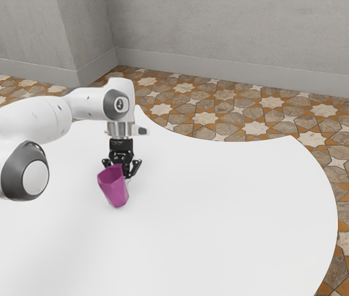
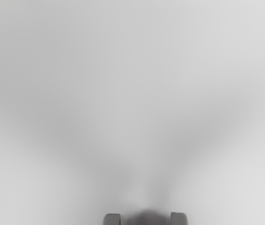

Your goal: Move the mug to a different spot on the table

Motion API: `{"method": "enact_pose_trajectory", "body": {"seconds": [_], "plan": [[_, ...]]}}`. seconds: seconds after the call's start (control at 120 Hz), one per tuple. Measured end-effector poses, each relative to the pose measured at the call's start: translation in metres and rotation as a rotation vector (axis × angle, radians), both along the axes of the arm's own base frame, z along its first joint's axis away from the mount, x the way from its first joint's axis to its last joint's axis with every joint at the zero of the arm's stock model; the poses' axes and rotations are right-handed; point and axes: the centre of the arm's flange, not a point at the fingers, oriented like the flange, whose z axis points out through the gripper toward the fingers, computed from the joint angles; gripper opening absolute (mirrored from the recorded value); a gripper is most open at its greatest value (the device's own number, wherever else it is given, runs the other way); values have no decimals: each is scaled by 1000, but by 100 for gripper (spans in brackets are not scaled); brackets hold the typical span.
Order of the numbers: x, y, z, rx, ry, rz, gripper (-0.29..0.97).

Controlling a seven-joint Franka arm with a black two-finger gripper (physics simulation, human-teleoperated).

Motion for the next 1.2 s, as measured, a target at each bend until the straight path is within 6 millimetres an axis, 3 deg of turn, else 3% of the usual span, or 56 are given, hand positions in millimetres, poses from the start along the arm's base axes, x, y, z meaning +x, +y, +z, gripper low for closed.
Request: {"method": "enact_pose_trajectory", "body": {"seconds": [0.175, 0.35, 0.408, 0.542, 0.708, 0.833, 1.025, 1.117, 1.2], "plan": [[8, 1, 6, 3, -64, 1, 32], [25, -5, 33, 64, -208, -61, 51], [26, -10, 54, 80, -259, -86, 55], [8, -16, 107, 99, -340, -130, 60], [-56, -25, 169, 113, -391, -171, 64], [-94, -28, 233, 128, -463, -186, 65], [-123, -40, 316, 136, -551, -201, 66], [-124, -54, 352, 139, -588, -215, 66], [-124, -59, 364, 142, -581, -216, 66]]}}
